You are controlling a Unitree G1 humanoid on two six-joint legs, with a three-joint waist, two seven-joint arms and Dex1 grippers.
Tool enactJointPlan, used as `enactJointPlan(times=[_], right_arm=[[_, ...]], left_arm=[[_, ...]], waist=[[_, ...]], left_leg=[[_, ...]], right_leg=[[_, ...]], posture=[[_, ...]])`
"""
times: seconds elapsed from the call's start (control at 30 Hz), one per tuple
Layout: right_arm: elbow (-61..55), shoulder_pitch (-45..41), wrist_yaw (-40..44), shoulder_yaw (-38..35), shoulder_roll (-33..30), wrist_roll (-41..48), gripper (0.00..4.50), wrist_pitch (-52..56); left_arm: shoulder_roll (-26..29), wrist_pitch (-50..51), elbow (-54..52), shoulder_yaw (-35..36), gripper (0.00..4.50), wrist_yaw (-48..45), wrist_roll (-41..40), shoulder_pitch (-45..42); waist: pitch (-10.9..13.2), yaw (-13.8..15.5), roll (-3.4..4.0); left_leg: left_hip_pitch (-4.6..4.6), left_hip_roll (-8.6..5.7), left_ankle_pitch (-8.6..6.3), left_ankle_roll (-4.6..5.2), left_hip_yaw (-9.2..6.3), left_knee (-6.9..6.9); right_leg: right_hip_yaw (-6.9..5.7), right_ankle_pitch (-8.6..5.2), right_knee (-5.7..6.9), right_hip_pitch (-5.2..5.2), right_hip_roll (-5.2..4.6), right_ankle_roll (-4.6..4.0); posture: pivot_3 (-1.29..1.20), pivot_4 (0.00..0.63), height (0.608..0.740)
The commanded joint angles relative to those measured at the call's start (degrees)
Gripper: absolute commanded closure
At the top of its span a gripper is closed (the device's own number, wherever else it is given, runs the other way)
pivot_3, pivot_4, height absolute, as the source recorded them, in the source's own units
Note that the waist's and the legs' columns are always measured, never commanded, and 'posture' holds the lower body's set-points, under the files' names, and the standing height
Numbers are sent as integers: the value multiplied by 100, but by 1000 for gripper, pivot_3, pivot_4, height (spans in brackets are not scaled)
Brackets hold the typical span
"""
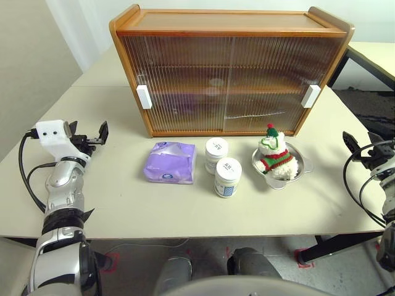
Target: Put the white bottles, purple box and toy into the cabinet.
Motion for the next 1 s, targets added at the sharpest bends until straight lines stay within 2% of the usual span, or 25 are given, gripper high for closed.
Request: enactJointPlan(times=[0.03, 0.23, 0.33, 0.47, 0.6, 0.8, 1.0], right_arm=[[-125, 38, 148, 79, 20, -17, 0, 20], [-478, 125, 842, 103, 253, 175, 0, 116], [-852, 196, 1668, 69, 288, 505, 0, 476], [-2226, 658, 2791, 131, 287, 1237, 0, 1691], [-4244, 1354, 3164, 512, 235, 1785, 0, 2965], [-6166, 1701, 2931, 1112, 321, 2145, 0, 4092], [-6828, 1451, 2660, 1385, 616, 2301, 0, 4260]], left_arm=[[61, 38, 28, -9, 78, -75, 5, -76], [282, 21, 164, 71, 78, -212, -28, -101], [418, 29, 167, 191, 78, -262, -117, -56], [481, 53, 16, 277, 78, -564, -290, -9], [588, 182, -263, 341, 78, -1234, -634, 66], [701, 446, -827, 525, 1938, -1689, -1004, 291], [541, 864, -2524, 151, 3908, -2231, -1226, 943]], waist=[[0, 0, 0], [-1, -8, -1], [0, -5, -1], [-1, 4, -2], [-1, 11, -11], [-6, -18, -24], [-9, 45, -29]], left_leg=[[0, 0, 0, 0, 0, 0], [1, 1, 0, 0, 0, 0], [0, -1, 0, 0, 1, 0], [-1, -7, 1, -1, 11, 0], [-2, -15, 0, -7, 26, 2], [4, -22, 0, -11, 49, 7], [8, -24, 0, -11, 48, 18]], right_leg=[[0, 0, 0, 0, 0, 0], [-2, 0, 0, 0, 4, 0], [-1, 0, 0, 0, 4, -1], [-10, 0, 0, 0, 6, -3], [-28, -8, -1, 10, 10, 1], [-18, -15, 0, 35, 17, 9], [-7, -23, -1, 32, 28, -2]], posture=[[-88, 0, 740], [-72, 0, 740], [-82, 0, 740], [-101, 0, 740], [-89, 0, 740], [-46, 0, 740], [-7, 0, 740]])
